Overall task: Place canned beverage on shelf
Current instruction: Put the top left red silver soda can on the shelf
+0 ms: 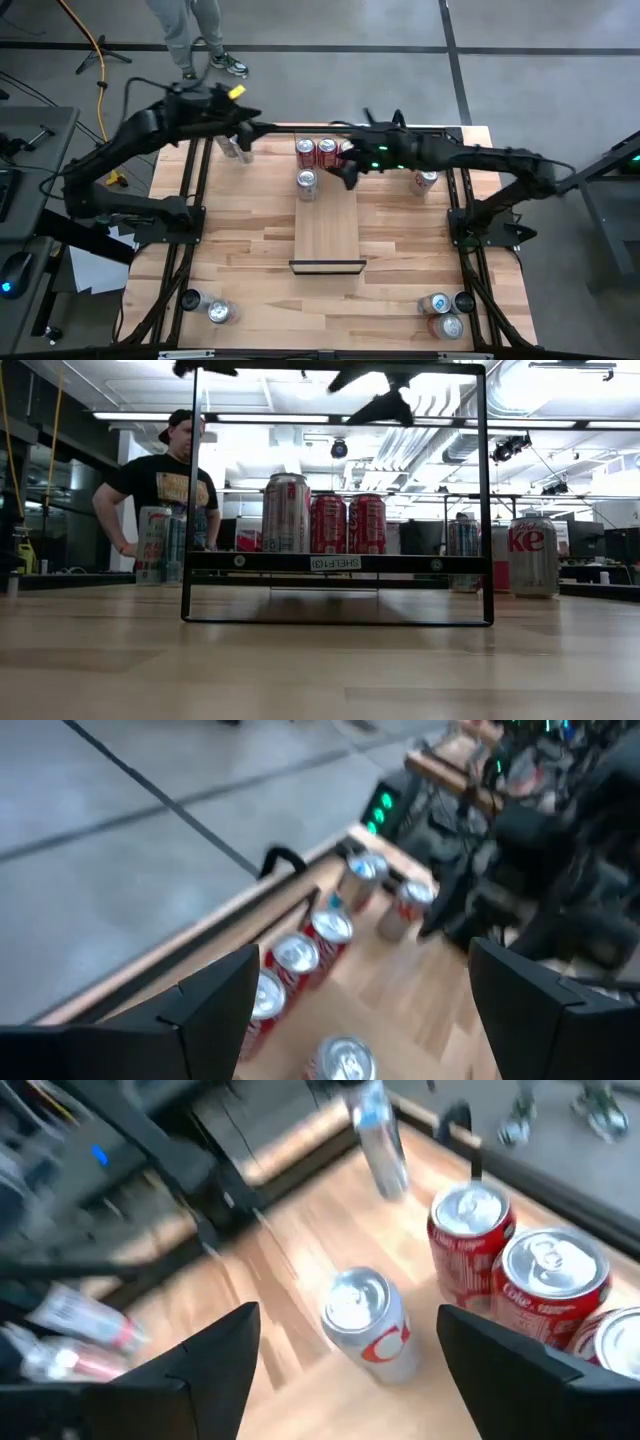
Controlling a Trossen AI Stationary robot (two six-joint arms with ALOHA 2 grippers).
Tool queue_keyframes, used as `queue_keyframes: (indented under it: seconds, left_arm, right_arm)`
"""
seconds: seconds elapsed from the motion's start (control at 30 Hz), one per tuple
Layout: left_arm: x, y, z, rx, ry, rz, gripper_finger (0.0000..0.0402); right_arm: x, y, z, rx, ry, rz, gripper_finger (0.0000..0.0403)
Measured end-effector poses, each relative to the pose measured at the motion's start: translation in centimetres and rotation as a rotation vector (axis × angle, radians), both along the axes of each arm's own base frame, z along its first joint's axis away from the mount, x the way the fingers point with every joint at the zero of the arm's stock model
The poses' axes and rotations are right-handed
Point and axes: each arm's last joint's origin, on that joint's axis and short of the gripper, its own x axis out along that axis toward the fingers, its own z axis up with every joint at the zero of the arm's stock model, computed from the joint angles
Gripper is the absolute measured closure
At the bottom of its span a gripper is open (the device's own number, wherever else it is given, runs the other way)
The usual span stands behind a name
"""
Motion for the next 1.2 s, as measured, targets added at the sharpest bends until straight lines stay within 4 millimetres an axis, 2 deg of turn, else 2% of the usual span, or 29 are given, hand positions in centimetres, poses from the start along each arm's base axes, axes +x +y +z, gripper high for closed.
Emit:
queue_keyframes:
  seconds: [0.17,0.4,0.57,0.73,0.9,1.2]
  left_arm:
    - [-1.9,-0.5,1.0,0.014,-0.056,0.045,0.0103]
    - [-3.0,-1.1,0.8,0.036,0.001,0.029,0.0103]
    - [-3.1,-1.2,0.5,0.044,0.044,0.018,0.0103]
    - [-3.2,-1.2,0.3,0.051,0.068,0.020,0.0103]
    - [-3.3,-1.3,0.4,0.050,0.066,0.010,0.0103]
    - [-3.3,-1.2,0.3,0.043,0.064,0.015,0.0103]
  right_arm:
    - [4.3,-1.0,-0.4,0.046,0.180,-0.011,0.0112]
    - [9.0,-2.0,-0.9,0.222,0.264,-0.177,0.0112]
    - [11.1,-2.2,-2.0,0.274,0.393,-0.276,0.0112]
    - [13.2,-1.2,-2.7,0.293,0.436,-0.288,0.0112]
    - [14.3,0.0,-3.3,0.270,0.477,-0.308,0.0112]
    - [13.9,0.3,-4.7,0.229,0.543,-0.409,0.0112]
